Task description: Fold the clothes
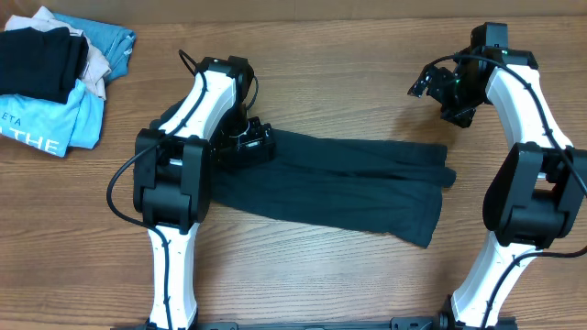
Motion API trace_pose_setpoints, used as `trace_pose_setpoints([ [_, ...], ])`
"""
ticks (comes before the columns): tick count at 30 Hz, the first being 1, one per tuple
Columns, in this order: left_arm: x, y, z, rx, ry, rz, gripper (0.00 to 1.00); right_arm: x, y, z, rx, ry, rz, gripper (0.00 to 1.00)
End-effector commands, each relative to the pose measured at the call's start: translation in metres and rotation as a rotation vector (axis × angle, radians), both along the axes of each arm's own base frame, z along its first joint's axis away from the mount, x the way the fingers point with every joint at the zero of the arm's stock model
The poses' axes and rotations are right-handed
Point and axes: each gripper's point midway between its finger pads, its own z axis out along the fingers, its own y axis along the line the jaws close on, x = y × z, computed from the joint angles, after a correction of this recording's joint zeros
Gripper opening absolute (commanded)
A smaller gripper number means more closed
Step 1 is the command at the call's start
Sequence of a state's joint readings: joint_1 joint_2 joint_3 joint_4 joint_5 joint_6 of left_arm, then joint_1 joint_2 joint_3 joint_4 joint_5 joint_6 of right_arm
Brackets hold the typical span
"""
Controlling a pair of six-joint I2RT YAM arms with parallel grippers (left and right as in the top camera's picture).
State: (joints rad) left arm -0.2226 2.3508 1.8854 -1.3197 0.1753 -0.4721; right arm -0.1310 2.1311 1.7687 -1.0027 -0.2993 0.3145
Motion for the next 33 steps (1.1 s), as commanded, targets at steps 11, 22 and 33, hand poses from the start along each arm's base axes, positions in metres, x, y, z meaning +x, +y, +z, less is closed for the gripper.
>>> trace_pose_setpoints([
  [11,-0.0008,0.0003,-0.0006,0.002,0.002,-0.001,1.00,0.0032,0.0001,0.0108,-0.002,-0.030,-0.001,1.00],
  [22,0.0014,-0.0008,-0.0011,-0.003,-0.007,0.000,1.00,0.0032,0.0001,0.0108,-0.002,-0.030,-0.002,1.00],
  [33,0.0016,-0.0007,-0.0011,-0.003,-0.008,-0.001,1.00,0.0032,0.0001,0.0108,-0.002,-0.030,-0.001,1.00],
])
